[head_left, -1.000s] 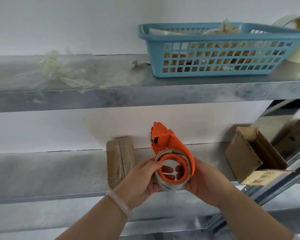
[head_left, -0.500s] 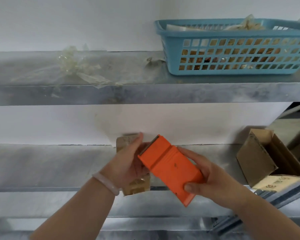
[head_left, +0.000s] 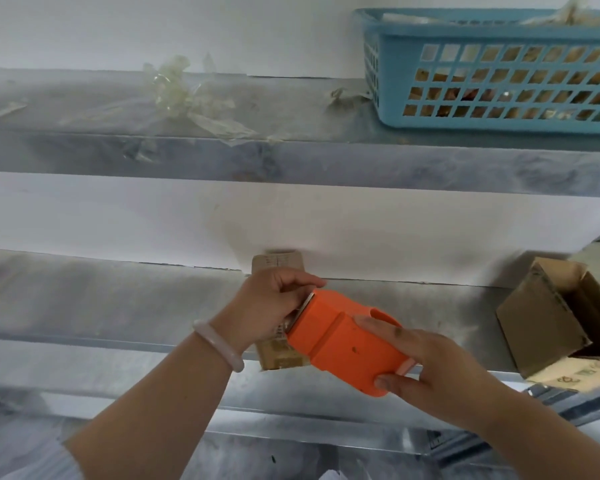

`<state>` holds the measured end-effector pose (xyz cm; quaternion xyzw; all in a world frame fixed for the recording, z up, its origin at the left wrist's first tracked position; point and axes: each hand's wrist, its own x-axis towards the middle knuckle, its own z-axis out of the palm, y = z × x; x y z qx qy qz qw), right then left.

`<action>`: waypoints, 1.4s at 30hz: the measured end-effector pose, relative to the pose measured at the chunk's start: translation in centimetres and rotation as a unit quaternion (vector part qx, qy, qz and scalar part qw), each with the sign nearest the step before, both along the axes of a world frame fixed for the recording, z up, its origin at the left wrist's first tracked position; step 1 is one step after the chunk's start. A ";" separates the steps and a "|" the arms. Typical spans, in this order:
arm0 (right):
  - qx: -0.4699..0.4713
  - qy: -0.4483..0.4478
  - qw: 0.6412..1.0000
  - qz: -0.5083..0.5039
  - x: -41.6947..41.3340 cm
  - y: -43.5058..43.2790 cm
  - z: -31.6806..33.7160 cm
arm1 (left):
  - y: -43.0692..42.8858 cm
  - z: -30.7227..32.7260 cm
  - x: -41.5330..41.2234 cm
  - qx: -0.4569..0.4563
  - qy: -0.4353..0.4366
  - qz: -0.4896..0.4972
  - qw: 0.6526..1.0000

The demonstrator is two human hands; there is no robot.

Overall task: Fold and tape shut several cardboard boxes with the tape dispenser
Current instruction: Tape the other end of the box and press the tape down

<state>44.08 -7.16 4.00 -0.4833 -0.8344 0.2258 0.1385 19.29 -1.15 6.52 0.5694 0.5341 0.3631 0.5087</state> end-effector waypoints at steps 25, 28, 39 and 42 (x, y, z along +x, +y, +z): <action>-0.200 0.017 0.978 0.059 3.5 3.3 2.2 | -2.1 -2.1 -4.7 0.012 0.024 0.240 0.970; -0.225 0.007 0.972 0.063 3.7 4.1 3.3 | -3.3 -3.6 -4.4 -0.011 -0.016 0.273 0.962; -0.227 -0.072 0.967 0.095 3.3 6.9 5.6 | -5.4 -7.0 -4.0 0.019 0.005 0.324 0.946; -0.223 -0.080 0.966 0.103 3.2 7.3 5.5 | -5.3 -7.9 -3.8 0.033 0.051 0.321 0.945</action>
